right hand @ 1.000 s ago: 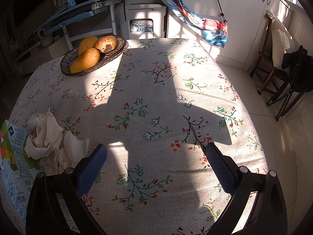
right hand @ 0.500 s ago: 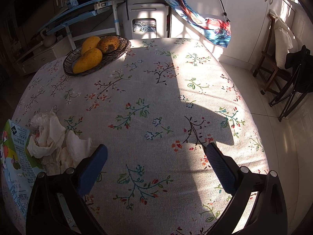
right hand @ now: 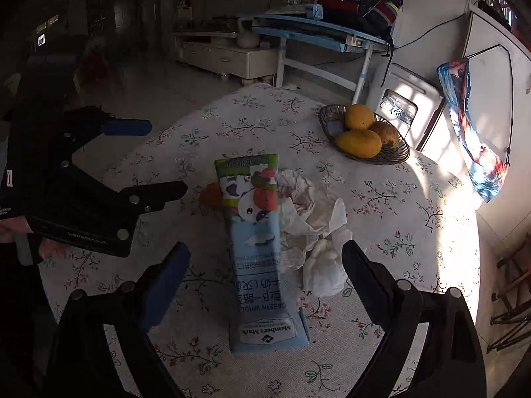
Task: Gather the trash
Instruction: 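Move the left tool toward the orange peel while the right tool grasps the milk carton, then grasp the orange peel with the left tool while the right tool carries the milk carton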
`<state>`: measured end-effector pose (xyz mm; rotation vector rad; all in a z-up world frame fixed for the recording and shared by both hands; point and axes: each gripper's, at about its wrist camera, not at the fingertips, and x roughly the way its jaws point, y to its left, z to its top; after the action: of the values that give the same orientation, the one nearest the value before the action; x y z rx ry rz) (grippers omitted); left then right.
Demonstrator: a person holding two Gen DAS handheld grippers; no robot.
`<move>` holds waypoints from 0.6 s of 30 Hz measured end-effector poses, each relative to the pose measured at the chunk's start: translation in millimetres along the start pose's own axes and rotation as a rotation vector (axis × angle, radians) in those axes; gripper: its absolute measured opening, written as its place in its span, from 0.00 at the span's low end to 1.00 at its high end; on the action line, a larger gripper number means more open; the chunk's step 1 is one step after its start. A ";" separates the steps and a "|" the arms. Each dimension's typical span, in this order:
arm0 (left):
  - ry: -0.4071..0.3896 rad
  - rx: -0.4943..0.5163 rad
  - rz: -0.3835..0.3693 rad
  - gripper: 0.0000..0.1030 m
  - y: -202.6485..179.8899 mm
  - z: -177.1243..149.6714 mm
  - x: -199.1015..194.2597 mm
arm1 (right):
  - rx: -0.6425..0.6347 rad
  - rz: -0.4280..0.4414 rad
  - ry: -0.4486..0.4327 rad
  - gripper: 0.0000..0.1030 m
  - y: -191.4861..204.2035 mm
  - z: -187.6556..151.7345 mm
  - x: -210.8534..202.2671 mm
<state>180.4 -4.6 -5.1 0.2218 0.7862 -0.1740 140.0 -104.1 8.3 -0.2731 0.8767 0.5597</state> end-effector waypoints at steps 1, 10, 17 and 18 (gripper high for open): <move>0.002 0.010 -0.003 0.90 -2.5 0.8 1.9 | 0.024 0.019 0.018 0.34 -3.7 0.1 4.4; 0.034 0.077 -0.046 0.86 -17.1 18.2 27.2 | 0.354 0.142 -0.096 0.30 -76.9 -8.6 -38.3; 0.094 0.119 -0.120 0.52 -42.7 27.0 51.0 | 0.454 0.254 -0.012 0.30 -91.1 -15.3 -31.3; 0.101 0.128 -0.133 0.45 -47.3 25.3 52.6 | 0.449 0.257 0.008 0.30 -87.4 -17.8 -29.6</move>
<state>222.9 -60.6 -31.6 0.3018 0.8917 -0.3416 162.9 -194.4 20.6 0.2491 1.0264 0.5817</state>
